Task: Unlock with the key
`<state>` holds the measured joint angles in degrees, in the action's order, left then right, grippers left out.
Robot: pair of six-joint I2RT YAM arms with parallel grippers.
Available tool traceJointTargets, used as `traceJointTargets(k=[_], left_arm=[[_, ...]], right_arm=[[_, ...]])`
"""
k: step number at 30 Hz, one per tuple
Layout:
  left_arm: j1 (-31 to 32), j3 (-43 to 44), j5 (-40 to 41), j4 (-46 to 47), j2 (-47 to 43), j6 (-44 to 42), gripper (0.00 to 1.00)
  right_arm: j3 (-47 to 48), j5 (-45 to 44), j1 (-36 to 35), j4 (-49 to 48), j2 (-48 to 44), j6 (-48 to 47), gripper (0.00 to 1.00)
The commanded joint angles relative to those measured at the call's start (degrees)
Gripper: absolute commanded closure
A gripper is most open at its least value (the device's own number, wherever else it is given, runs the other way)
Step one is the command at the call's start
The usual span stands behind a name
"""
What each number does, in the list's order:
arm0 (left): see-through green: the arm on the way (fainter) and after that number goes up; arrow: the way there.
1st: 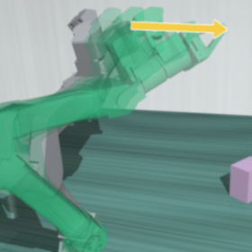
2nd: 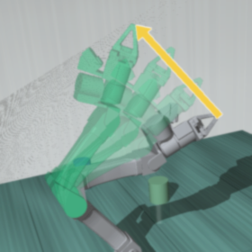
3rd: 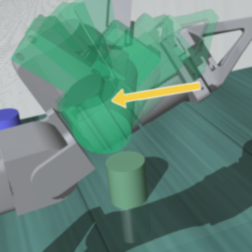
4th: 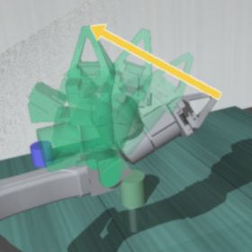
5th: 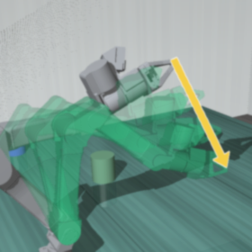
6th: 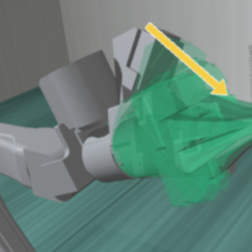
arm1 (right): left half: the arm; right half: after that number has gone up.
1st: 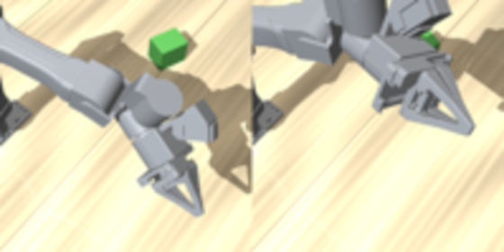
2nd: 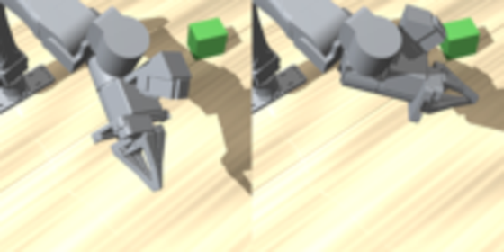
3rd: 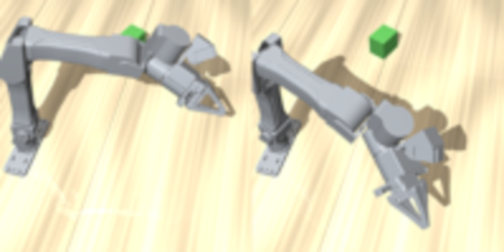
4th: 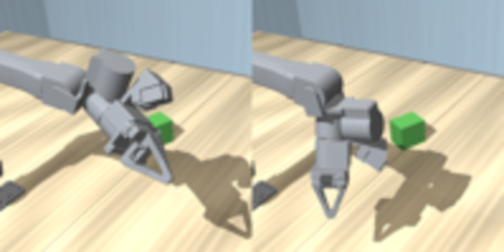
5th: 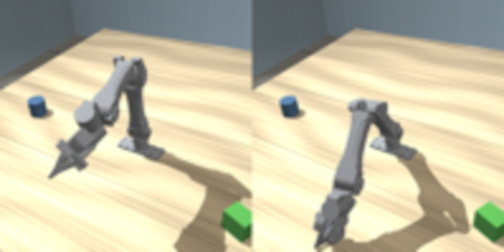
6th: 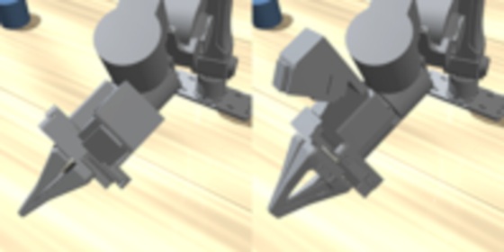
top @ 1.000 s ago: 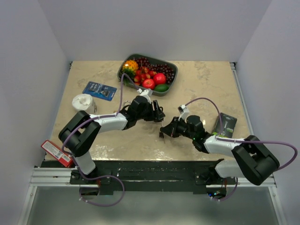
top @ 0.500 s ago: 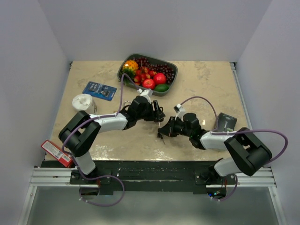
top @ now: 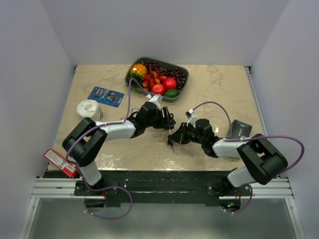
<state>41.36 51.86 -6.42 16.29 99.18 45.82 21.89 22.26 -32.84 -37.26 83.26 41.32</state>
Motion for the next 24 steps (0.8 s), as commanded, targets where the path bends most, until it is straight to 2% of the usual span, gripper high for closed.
traceJointTargets(k=[1,15,24], left_arm=[[0.21,0.97,-0.44,6.12,-2.06,-1.00,1.00],[1.09,0.35,-0.09,6.73,-2.32,-1.35,1.00],[2.84,-0.62,2.28,6.91,-2.58,-1.96,1.00]], right_arm=[[2.37,0.33,1.02,-2.21,-0.03,0.34,1.00],[4.04,-0.99,2.43,-3.44,2.52,1.31,1.00],[8.51,-8.46,2.52,6.05,1.20,-2.64,1.00]])
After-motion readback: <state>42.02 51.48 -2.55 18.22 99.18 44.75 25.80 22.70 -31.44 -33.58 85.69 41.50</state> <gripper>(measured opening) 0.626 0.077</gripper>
